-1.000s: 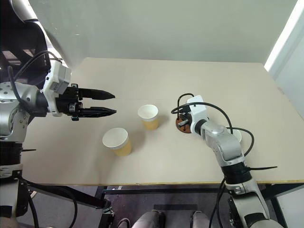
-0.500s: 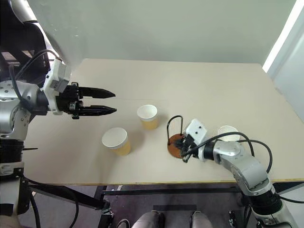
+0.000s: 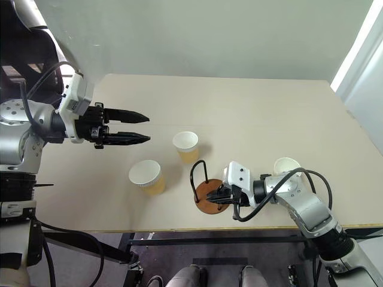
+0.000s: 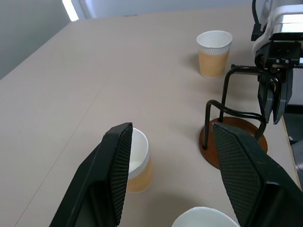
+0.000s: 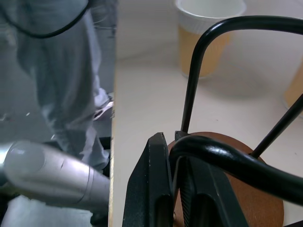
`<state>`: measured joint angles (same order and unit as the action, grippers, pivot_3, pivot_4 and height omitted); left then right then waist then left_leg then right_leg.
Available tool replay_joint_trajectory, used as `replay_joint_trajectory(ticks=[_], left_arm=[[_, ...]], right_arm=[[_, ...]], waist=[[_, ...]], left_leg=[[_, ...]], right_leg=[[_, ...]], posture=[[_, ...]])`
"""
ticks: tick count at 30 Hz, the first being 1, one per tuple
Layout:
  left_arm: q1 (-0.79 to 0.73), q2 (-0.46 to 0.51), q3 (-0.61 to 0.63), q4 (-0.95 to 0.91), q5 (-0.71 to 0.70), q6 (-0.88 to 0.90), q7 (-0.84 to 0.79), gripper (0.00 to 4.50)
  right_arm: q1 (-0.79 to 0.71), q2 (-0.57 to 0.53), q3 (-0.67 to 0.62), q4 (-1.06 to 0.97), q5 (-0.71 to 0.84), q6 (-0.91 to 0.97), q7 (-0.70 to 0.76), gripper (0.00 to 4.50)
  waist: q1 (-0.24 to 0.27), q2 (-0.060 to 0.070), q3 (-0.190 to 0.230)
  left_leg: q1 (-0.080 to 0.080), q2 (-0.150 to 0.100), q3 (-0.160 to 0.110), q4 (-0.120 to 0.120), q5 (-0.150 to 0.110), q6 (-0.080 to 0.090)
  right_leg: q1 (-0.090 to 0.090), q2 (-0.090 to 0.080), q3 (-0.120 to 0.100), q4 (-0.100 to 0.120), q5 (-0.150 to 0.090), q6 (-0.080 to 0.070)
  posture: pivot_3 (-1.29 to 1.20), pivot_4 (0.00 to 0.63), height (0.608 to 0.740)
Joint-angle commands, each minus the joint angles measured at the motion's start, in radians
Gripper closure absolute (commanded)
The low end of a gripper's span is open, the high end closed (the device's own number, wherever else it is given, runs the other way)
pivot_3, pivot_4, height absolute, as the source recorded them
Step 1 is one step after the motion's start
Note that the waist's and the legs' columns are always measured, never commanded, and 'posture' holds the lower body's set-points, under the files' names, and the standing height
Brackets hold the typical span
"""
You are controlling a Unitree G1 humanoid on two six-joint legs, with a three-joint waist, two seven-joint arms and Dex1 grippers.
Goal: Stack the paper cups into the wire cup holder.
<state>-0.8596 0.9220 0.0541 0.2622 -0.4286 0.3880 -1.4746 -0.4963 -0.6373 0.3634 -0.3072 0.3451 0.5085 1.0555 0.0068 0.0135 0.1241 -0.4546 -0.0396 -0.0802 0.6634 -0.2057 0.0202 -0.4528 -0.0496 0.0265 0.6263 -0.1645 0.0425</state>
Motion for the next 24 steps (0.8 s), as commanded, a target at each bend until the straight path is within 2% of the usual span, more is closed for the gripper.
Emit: replay_joint_trajectory(ticks=[1, 11, 24], left_arm=[[-0.014, 0.011, 0.017, -0.022, -0.002, -0.010, 0.004, 1.67], [0.012, 0.028, 0.034, -0.054, -0.012, 0.006, 0.017, 1.67], [0.020, 0.031, 0.033, -0.064, -0.016, 0.010, 0.028, 1.67]], right_arm=[[-0.047, -0.011, 0.008, 0.073, -0.033, -0.073, 0.078, 4.46], [-0.077, -0.012, 0.017, 0.151, -0.049, -0.154, 0.207, 4.46], [-0.104, -0.009, 0.021, 0.185, -0.077, -0.172, 0.290, 4.46]], waist=[[0.000, 0.000, 0.000], [0.000, 0.000, 0.000], [0.000, 0.000, 0.000]], left_leg=[[0.000, 0.000, 0.000, 0.000, 0.000, 0.000], [0.000, 0.000, 0.000, 0.000, 0.000, 0.000], [0.000, 0.000, 0.000, 0.000, 0.000, 0.000]], right_leg=[[0.000, 0.000, 0.000, 0.000, 0.000, 0.000], [0.000, 0.000, 0.000, 0.000, 0.000, 0.000], [0.000, 0.000, 0.000, 0.000, 0.000, -0.001]], posture=[[0.00, 0.150, 0.740], [0.00, 0.150, 0.740], [0.00, 0.150, 0.740]])
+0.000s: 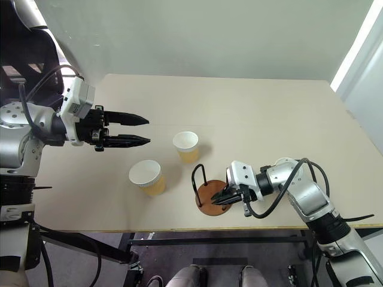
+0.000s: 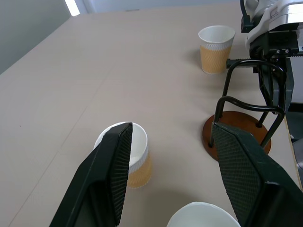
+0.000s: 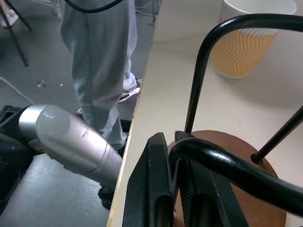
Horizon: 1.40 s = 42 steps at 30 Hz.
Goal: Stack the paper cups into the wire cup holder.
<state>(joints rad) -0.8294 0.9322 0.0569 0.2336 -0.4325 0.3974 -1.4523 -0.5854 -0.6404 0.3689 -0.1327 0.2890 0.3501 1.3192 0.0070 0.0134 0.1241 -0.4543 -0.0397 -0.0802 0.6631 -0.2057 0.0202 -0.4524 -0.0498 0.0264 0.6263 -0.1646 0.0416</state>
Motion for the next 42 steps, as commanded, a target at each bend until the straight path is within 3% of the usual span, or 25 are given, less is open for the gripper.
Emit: replay_joint_trajectory(ticks=[1, 18, 22, 28, 34, 42], left_arm=[[-0.011, 0.021, 0.030, -0.036, -0.012, 0.001, 0.005, 1.67], [-0.004, 0.021, 0.035, -0.042, -0.014, 0.002, 0.011, 1.67], [-0.007, 0.020, 0.033, -0.039, -0.014, -0.001, 0.013, 1.67], [-0.008, 0.021, 0.032, -0.041, -0.015, -0.001, 0.012, 1.67], [-0.016, 0.021, 0.030, -0.033, -0.012, -0.006, 0.008, 1.67], [-0.028, 0.058, 0.037, -0.016, -0.016, -0.024, -0.052, 1.67]], right_arm=[[-0.022, -0.003, 0.017, 0.020, -0.025, -0.019, 0.030, 4.46], [-0.079, 0.024, 0.019, 0.096, -0.084, -0.061, 0.051, 4.46], [-0.079, 0.026, 0.016, 0.098, -0.080, -0.050, 0.060, 3.43], [-0.082, 0.017, 0.011, 0.091, -0.079, -0.022, 0.069, 1.35], [-0.097, -0.040, -0.016, 0.050, -0.071, 0.032, 0.090, 1.35], [-0.085, -0.236, -0.160, -0.145, 0.023, 0.190, 0.099, 1.35]], waist=[[0.000, 0.000, 0.000], [0.000, 0.000, 0.000], [0.000, 0.000, 0.000], [0.000, 0.000, 0.000], [0.000, 0.000, 0.000], [0.000, -0.001, 0.002]], left_leg=[[0.000, 0.000, 0.000, 0.000, 0.000, 0.000], [0.000, 0.000, 0.000, 0.000, 0.001, 0.000], [0.000, 0.000, 0.000, 0.000, 0.001, 0.000], [0.000, 0.000, 0.000, -0.001, 0.001, -0.001], [0.000, 0.000, 0.000, -0.001, 0.001, -0.001], [-0.001, 0.000, 0.000, -0.002, 0.001, -0.001]], right_leg=[[0.000, 0.000, 0.000, 0.000, 0.000, 0.000], [0.000, 0.000, 0.000, 0.000, 0.001, -0.002], [0.000, 0.000, 0.000, 0.000, 0.001, -0.003], [-0.001, 0.000, 0.000, 0.000, 0.001, -0.003], [-0.001, 0.000, 0.000, 0.000, 0.001, -0.003], [-0.002, 0.000, 0.000, 0.000, 0.001, -0.003]], posture=[[0.00, 0.150, 0.740], [0.00, 0.150, 0.740], [0.00, 0.150, 0.740], [0.00, 0.150, 0.740], [0.00, 0.150, 0.740], [0.00, 0.150, 0.740]])
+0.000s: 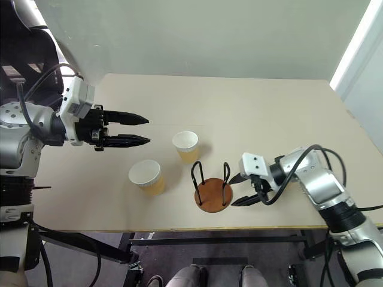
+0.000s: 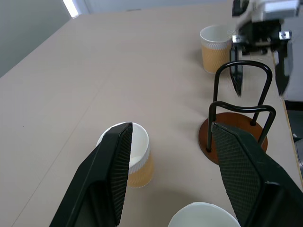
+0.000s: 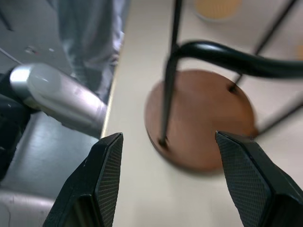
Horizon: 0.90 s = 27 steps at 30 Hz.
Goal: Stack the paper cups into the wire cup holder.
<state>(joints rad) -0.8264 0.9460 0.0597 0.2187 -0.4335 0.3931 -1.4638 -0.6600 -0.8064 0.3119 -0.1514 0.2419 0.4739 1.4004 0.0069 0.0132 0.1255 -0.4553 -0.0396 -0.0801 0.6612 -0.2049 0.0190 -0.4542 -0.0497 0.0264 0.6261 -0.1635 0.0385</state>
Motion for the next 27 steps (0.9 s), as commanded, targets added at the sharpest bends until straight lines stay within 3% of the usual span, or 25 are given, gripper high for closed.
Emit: replay_joint_trajectory(ticks=[1, 6, 11, 20, 27], left_arm=[[-0.039, 0.058, 0.035, 0.012, -0.014, -0.027, -0.062, 1.67], [-0.101, 0.092, 0.033, 0.079, -0.008, -0.056, -0.125, 1.67], [-0.109, 0.069, 0.029, 0.068, -0.040, -0.043, -0.146, 1.67], [-0.118, 0.018, 0.093, 0.014, -0.154, 0.029, -0.095, 1.67], [-0.003, 0.028, 0.218, -0.023, -0.225, 0.071, -0.019, 1.67]], right_arm=[[-0.005, -0.113, -0.138, -0.165, 0.083, 0.086, 0.019, 1.35], [0.020, -0.278, -0.310, -0.298, 0.163, 0.167, 0.004, 1.35], [0.127, -0.411, -0.452, -0.280, 0.108, 0.182, -0.070, 1.35], [0.283, -0.448, -0.530, -0.275, 0.096, 0.204, -0.172, 1.35], [0.309, -0.468, -0.559, -0.246, 0.103, 0.184, -0.175, 1.35]], waist=[[0.000, 0.000, 0.000], [0.002, -0.002, 0.001], [0.005, -0.002, 0.001], [0.004, -0.002, 0.001], [0.003, -0.002, 0.001]], left_leg=[[0.000, 0.000, 0.000, 0.000, 0.000, 0.000], [0.000, 0.000, 0.000, -0.002, -0.001, -0.001], [0.000, 0.000, -0.001, -0.003, -0.002, -0.001], [0.000, 0.000, 0.000, -0.003, -0.002, 0.000], [0.001, 0.000, 0.001, -0.003, 0.003, 0.011]], right_leg=[[0.000, 0.000, 0.000, 0.000, 0.000, 0.000], [0.000, 0.000, 0.000, -0.001, -0.003, -0.001], [0.000, 0.000, 0.000, -0.001, -0.005, 0.001], [0.000, 0.000, 0.000, 0.000, -0.005, 0.006], [0.001, 0.000, 0.001, 0.000, -0.007, 0.009]], posture=[[0.00, 0.150, 0.740], [0.00, 0.150, 0.740], [0.00, 0.150, 0.740], [0.00, 0.150, 0.740], [0.00, 0.150, 0.740]])
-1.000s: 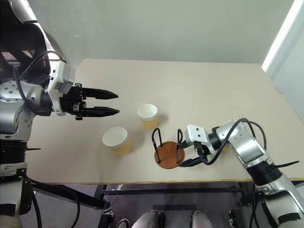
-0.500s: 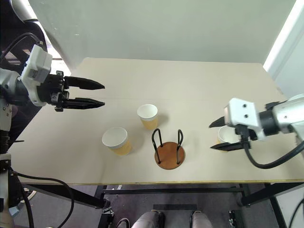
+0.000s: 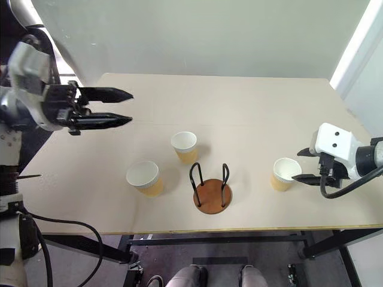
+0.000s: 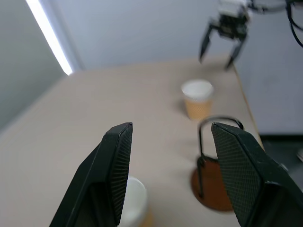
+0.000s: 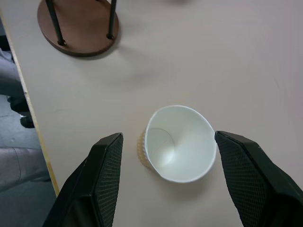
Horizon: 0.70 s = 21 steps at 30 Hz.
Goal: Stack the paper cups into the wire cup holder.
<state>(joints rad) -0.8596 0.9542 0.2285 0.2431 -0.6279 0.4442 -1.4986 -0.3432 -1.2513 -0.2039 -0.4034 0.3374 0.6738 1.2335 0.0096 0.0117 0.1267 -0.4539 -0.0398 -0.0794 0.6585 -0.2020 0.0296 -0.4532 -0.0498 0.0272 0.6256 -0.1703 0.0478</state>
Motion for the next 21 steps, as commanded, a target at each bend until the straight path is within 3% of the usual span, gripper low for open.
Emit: replay_joint_trajectory(ticks=[1, 9, 21], left_arm=[[0.047, 0.019, 0.064, -0.065, -0.043, 0.029, 0.026, 1.67], [0.175, 0.038, 0.136, -0.125, -0.080, 0.053, 0.068, 1.67], [0.417, 0.065, 0.170, -0.134, -0.040, -0.017, 0.064, 1.67]], right_arm=[[-0.017, -0.019, -0.031, 0.008, 0.013, -0.019, -0.006, 1.35], [-0.108, 0.041, 0.108, 0.065, -0.007, -0.031, -0.042, 1.35], [-0.131, 0.120, 0.243, 0.108, -0.040, -0.046, -0.053, 1.35]], waist=[[0.000, 0.000, 0.000], [0.000, 0.000, 0.000], [0.001, -0.001, 0.000]], left_leg=[[0.000, 0.000, 0.000, 0.000, 0.001, 0.001], [0.000, 0.000, 0.000, 0.004, 0.000, 0.003], [0.000, 0.000, -0.001, 0.004, -0.002, -0.001]], right_leg=[[0.000, 0.000, 0.000, 0.000, 0.000, 0.001], [0.002, 0.000, 0.000, 0.000, 0.000, 0.001], [0.002, 0.001, 0.000, 0.001, 0.001, -0.001]], posture=[[0.00, 0.150, 0.740], [0.00, 0.150, 0.740], [0.00, 0.150, 0.740]])
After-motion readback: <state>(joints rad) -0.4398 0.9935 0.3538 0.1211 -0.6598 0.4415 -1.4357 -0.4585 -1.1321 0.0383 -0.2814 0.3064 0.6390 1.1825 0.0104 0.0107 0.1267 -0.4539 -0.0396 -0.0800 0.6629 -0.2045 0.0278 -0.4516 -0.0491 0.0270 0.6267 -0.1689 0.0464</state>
